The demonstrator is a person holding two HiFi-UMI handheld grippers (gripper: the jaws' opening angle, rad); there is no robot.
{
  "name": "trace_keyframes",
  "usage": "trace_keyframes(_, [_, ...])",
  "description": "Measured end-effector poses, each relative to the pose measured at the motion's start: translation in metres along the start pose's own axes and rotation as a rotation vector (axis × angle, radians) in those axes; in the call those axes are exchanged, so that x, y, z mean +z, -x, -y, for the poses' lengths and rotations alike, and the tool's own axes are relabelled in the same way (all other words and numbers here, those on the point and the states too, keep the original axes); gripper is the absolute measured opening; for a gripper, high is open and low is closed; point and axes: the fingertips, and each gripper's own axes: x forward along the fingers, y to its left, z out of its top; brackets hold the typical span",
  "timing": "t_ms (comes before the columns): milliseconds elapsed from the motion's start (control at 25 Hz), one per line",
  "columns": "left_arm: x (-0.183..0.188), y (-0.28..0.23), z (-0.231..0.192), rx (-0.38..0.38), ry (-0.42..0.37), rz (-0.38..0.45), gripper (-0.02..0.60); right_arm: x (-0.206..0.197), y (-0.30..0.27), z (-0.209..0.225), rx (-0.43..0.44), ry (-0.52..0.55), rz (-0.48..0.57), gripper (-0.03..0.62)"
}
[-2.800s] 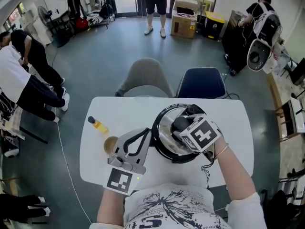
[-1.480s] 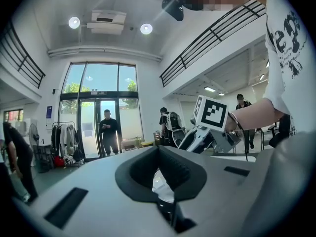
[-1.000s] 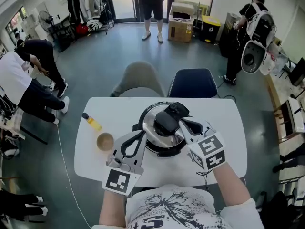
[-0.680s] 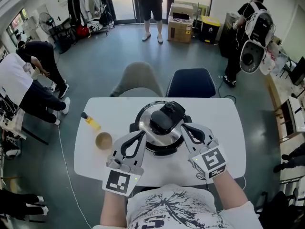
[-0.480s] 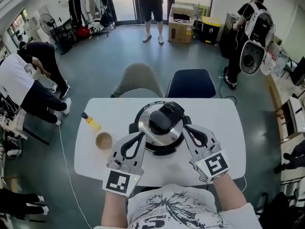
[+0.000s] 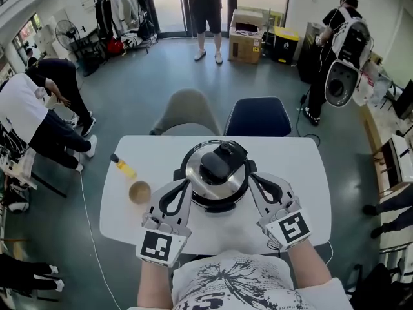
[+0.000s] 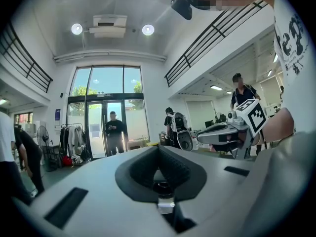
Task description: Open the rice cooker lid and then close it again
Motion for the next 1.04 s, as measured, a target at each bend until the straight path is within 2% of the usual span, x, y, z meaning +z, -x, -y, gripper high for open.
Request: trace_keyframes(1040, [-0.005, -0.003, 0.003, 0.001, 0.012, -0.014, 0.014, -0.008, 0.001, 0.002, -0.022, -0.018, -0.013, 0.011])
